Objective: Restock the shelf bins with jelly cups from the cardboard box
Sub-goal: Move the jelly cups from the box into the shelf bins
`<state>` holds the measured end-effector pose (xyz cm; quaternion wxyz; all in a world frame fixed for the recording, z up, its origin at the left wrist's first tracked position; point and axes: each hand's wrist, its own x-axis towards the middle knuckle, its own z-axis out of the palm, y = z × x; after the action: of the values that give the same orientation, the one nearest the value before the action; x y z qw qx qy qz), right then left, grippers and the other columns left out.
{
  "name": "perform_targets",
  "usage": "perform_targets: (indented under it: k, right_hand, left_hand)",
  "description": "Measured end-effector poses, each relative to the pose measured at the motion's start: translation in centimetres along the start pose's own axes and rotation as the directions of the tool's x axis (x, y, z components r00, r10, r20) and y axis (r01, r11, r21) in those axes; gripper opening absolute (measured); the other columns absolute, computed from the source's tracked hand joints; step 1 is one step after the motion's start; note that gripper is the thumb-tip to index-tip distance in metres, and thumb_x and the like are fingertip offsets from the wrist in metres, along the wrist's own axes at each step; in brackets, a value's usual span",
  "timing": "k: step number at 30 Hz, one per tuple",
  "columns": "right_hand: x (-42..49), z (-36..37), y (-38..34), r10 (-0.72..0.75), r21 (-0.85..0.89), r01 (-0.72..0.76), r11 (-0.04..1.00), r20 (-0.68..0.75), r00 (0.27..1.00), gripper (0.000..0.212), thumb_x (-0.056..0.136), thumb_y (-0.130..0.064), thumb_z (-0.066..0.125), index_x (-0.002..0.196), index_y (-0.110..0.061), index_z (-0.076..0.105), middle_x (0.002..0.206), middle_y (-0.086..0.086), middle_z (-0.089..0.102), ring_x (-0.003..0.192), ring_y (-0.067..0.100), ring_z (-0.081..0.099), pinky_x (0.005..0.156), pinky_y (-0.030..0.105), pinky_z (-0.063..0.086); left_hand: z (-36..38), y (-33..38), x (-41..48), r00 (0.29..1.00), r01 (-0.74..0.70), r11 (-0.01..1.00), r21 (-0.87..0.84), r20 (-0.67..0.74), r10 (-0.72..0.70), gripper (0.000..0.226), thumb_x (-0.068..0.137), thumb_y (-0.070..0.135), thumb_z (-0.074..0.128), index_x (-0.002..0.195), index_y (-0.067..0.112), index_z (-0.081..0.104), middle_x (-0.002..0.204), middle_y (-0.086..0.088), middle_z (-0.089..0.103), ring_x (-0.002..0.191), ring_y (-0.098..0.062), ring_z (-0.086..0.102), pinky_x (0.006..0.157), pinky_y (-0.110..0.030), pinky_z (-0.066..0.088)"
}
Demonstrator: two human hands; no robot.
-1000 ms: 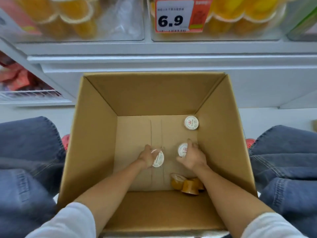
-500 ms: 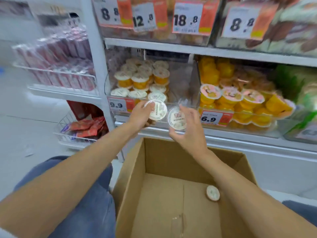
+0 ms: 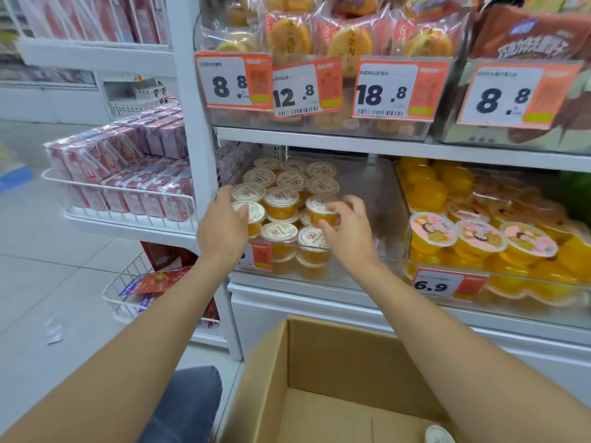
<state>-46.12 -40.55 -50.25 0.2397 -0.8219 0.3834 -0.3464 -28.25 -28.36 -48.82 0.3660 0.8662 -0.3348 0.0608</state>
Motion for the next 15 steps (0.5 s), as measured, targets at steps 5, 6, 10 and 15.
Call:
perform_targets:
  k: [5, 6, 10, 15]
  right_hand:
    - [0.3, 0.1, -0.2, -0.148, -0.349, 0.249, 0.903, 0.293, 0.945, 0.063, 0.099, -0.046, 0.040, 0.153, -0.022, 0.018, 0.161, 0.001, 0.013, 0.145, 0.023, 0.019, 0.118, 0.042, 0.020]
    - [0.4, 0.1, -0.3, -0.124, -0.383, 0.246, 0.891, 0.316, 0.941, 0.065, 0.099, -0.050, 0.036, 0.154, -0.024, 0.014, 0.162, 0.000, 0.010, 0.147, 0.023, 0.015, 0.117, 0.046, 0.019]
    - [0.1, 0.0, -0.6, -0.088, -0.410, 0.228, 0.883, 0.332, 0.939, 0.067, 0.097, -0.054, 0.033, 0.154, -0.029, 0.009, 0.163, 0.000, 0.004, 0.148, 0.024, 0.010, 0.117, 0.047, 0.016]
    - [-2.5, -0.7, -0.9, -0.277, -0.273, 0.278, 0.921, 0.043, 0.960, 0.048, 0.091, -0.027, 0.055, 0.138, -0.017, 0.049, 0.146, 0.008, 0.042, 0.133, 0.026, 0.038, 0.112, 0.043, 0.029]
  left_hand:
    - [-0.4, 0.2, -0.5, 0.997, -0.080, 0.990, 0.113, 0.024, 0.078, 0.064, 0.083, 0.071, 0.051, 0.127, 0.027, 0.060, 0.135, 0.001, 0.052, 0.112, -0.026, 0.060, 0.086, -0.041, 0.050]
    - [-0.5, -0.2, -0.5, 0.994, -0.107, 0.983, 0.151, 0.037, 0.103, 0.063, 0.084, 0.069, 0.051, 0.129, 0.027, 0.059, 0.138, 0.003, 0.051, 0.114, -0.026, 0.059, 0.086, -0.041, 0.051]
    - [-0.6, -1.3, -0.1, 0.981, -0.173, 0.965, 0.195, 0.120, 0.152, 0.061, 0.091, 0.065, 0.043, 0.139, 0.029, 0.050, 0.153, 0.001, 0.037, 0.127, -0.030, 0.051, 0.094, -0.044, 0.046]
    - [-1.1, -1.1, -1.6, 0.977, -0.208, 0.964, 0.169, 0.085, 0.196, 0.064, 0.090, 0.064, 0.046, 0.145, 0.031, 0.040, 0.157, 0.000, 0.030, 0.129, -0.029, 0.050, 0.095, -0.045, 0.047]
